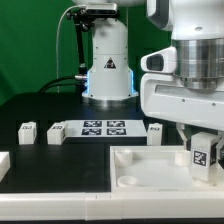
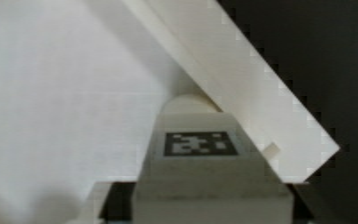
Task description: Assemble one leg
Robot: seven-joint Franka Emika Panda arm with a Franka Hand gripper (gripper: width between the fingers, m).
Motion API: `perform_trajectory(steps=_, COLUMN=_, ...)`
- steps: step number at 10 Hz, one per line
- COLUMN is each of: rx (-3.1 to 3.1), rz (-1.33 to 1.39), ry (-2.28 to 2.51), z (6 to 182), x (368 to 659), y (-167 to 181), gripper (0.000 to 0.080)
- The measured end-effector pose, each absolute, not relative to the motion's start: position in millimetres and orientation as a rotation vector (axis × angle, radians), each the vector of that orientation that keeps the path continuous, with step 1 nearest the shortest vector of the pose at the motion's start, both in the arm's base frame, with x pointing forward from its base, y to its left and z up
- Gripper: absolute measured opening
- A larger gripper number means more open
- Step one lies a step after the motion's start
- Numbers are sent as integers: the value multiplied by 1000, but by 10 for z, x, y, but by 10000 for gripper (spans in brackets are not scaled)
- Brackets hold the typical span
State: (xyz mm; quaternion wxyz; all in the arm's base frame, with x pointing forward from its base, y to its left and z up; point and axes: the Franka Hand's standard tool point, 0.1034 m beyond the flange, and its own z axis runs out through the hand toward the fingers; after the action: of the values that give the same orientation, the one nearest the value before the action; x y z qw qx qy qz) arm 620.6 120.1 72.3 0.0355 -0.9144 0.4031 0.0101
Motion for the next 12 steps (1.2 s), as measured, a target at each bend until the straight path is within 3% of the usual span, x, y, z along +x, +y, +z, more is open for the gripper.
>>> perform_trajectory(steps=2, rx=-2734, rz=43, ry=1386, z=723, x=6205, y=1211, gripper=290)
perform_trajectory(steps=3, rx=-2761, rz=41, ry=1331, z=721, x=6203, y=1212, gripper=398)
perform_trajectory(steps=4, rx=-2783, rz=39, ry=1283, z=720, x=6203, y=1213, gripper=398)
perform_trajectory(steps=5, rx=-2784, rz=39, ry=1281, z=721, x=6202, y=1217, gripper=570)
perform_trajectory(steps=6, rx=-2794, rz=39, ry=1258, z=721, x=6202, y=1218, gripper=632)
perform_trajectory(steps=12, rx=-3057, rz=-4, ry=196, z=738, x=6210, y=1247, gripper=649)
